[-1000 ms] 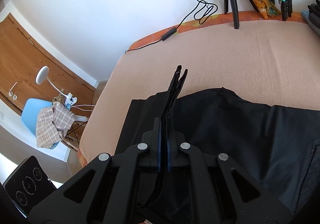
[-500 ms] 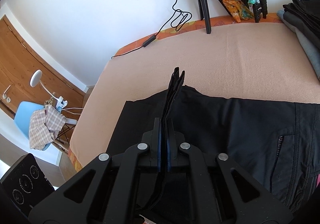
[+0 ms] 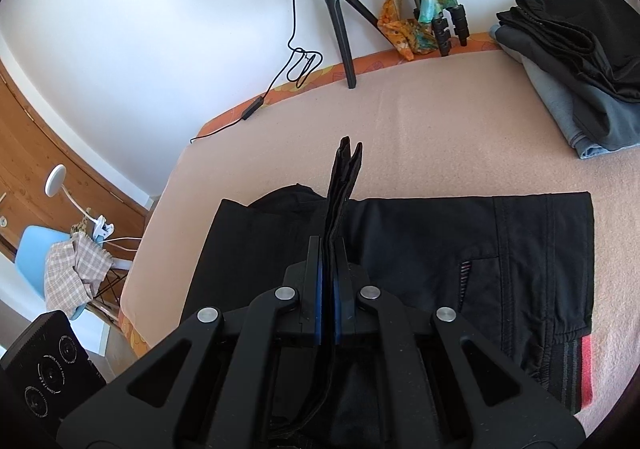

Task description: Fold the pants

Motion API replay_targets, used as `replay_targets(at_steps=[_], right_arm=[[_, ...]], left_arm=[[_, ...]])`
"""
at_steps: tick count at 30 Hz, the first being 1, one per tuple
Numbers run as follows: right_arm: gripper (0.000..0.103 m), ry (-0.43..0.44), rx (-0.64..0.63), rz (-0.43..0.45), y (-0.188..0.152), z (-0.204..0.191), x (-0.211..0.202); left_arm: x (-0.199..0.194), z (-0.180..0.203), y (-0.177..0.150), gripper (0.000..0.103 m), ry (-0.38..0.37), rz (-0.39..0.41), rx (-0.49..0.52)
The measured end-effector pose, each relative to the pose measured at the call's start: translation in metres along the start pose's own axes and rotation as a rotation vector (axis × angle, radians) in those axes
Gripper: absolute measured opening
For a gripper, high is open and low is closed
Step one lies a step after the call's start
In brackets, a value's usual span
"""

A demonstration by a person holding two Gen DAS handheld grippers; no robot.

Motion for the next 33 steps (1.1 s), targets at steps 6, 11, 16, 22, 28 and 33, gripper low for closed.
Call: replay_targets(at_steps=[6,11,16,22,28,33], right_arm=[[0.005,-0.018,0.036,0.015,0.002,0.029,-0.012],[0.005,-0.030,0.062,0.024,0.002,0.050,-0.021],[0.005,-0.033,0.117,-0.004,-0.002,0.074,-0.019],[0.005,-0.096,0.111,-0.017,-0.008,0.093,-0.015],[0.005,-0.139,0.108,-0.019,-0.008,0.108,-0.012],[0.005,-0.176,0.093,-0.045,-0.014,0.115,-0.002]], left_arm=[[-0.012,0.010,-0.003,0.021,-0.053,-0.055,0.006],[-0.053,-0.020,0.018,0.024,0.006,0.063,-0.007],[-0.067,-0.085,0.019,0.024,0.167,0.101,-0.076],[-0.065,-0.122,-0.005,0.024,0.269,0.056,-0.104],[-0.058,-0.129,-0.023,0.024,0.295,0.005,-0.085],[-0.054,-0.130,-0.032,0.024,0.313,-0.022,-0.079]])
Point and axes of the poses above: each gripper's, at about its wrist camera, not at the fingertips, and x roughly the way its jaws point, z to its right, y to its top, the point moved 10 cm from there along x, roughly the way its jaws point, and after that the axes turned 2 degrees about y, right-handed, at the moved point
